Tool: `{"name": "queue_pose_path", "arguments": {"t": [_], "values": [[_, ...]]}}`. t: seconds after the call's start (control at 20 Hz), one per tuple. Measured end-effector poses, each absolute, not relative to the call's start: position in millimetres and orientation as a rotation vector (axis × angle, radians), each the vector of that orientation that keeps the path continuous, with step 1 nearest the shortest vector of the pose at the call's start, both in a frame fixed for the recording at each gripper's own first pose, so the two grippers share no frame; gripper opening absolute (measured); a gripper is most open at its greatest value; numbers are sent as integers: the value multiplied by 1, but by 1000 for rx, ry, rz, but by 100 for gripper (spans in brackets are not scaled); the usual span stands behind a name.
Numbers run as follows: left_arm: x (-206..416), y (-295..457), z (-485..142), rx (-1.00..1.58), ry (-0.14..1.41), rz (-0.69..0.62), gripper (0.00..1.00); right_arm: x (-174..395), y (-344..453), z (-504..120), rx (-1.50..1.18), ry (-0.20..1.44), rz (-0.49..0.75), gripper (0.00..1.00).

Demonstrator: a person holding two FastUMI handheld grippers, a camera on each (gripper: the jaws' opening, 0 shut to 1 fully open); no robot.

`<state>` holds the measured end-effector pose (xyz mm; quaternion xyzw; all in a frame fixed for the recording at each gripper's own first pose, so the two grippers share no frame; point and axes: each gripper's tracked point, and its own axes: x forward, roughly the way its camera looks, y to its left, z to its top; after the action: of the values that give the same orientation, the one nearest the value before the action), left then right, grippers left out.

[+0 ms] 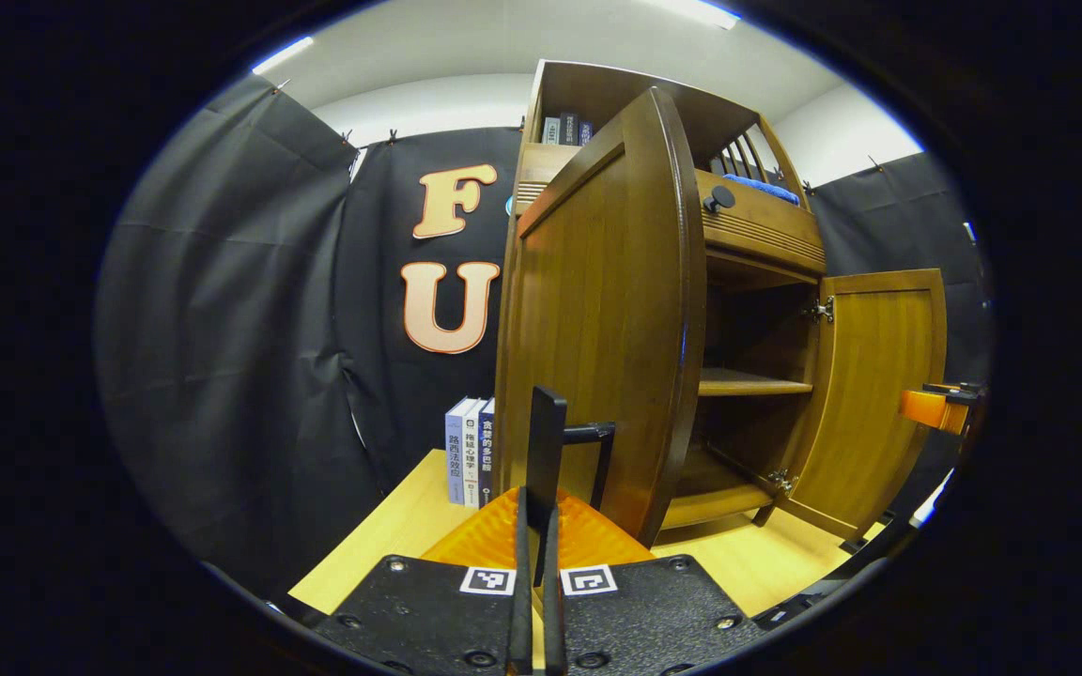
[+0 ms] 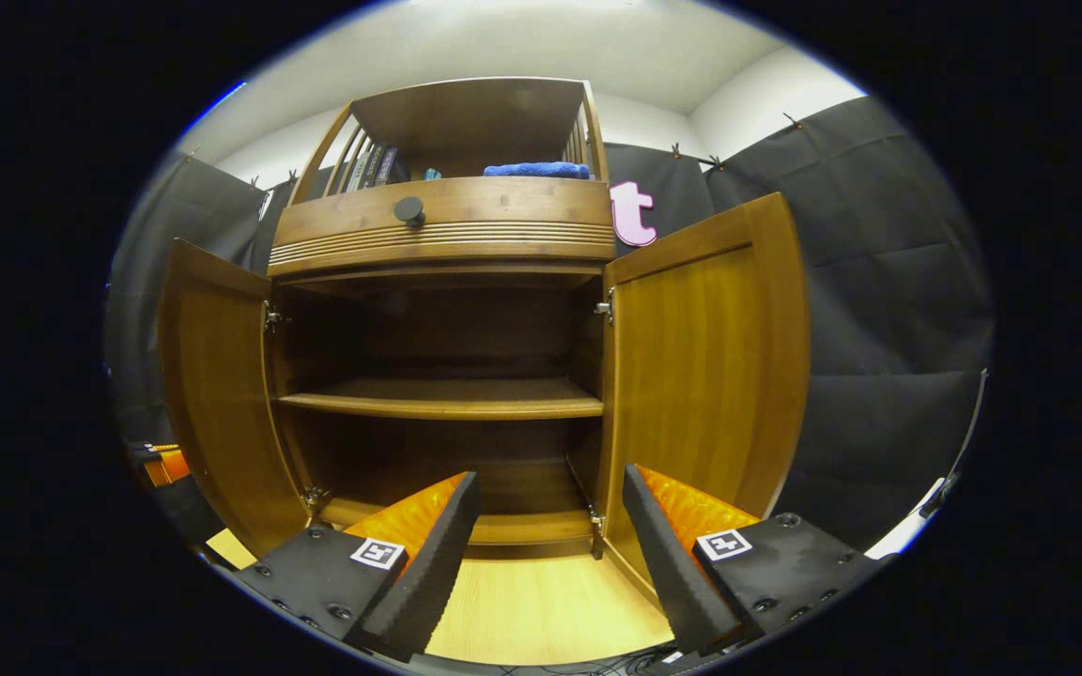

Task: Open the right door of the double-door shoe cabinet with the right hand, and open the left door with the left hand.

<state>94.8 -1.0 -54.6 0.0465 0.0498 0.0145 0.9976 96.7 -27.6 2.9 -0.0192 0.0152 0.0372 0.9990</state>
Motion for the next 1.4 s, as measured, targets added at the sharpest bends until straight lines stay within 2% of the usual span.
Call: {"name": "queue_pose_path", "arguments": {"t": [0.05, 0.15, 0.25, 0.3, 0.4, 0.7, 0.75, 0.8, 0.85, 1.15, 1.2, 1.25, 1.3, 1.35, 1.4], "values": [[93, 6, -54, 90, 101, 36, 5, 95, -18, 1, -35, 31, 88, 100], [87, 21, -51, 63, 101, 48, 4, 92, -6, -1, -51, 29, 102, 100], [81, 38, -50, 42, 107, 66, 3, 88, 3, -3, -62, 25, 113, 90], [77, 43, -49, 25, 111, 65, 1, 89, 9, -3, -63, 25, 118, 90], [70, 46, -51, -3, 118, 51, 3, 90, 20, -3, -60, 27, 125, 100], [48, 54, -47, -2, 139, 52, 0, 74, 41, -9, -67, 27, 141, 98], [41, 55, -46, -10, 146, 54, 0, 70, 44, -9, -67, 25, 140, 90], [34, 55, -44, -10, 149, 54, 0, 67, 46, -10, -66, 23, 136, 100], [27, 54, -41, -8, 148, 54, 0, 64, 46, -10, -63, 22, 133, 90], [-1, 50, -21, 0, 143, 71, 0, 45, 39, -8, -64, 22, 119, 90], [-4, 51, -15, 18, 138, 73, 5, 42, 37, -7, -63, 28, 116, 90], [-6, 47, -9, 28, 131, 70, 0, 39, 35, -6, -61, 35, 115, 90], [-9, 42, -3, 29, 126, 66, 5, 37, 32, -4, -62, 39, 110, 90], [-11, 38, 0, 29, 124, 56, 0, 35, 29, -1, -63, 40, 106, 90], [-13, 34, 5, 36, 122, 53, 0, 33, 26, 3, -64, 38, 102, 90]]}}
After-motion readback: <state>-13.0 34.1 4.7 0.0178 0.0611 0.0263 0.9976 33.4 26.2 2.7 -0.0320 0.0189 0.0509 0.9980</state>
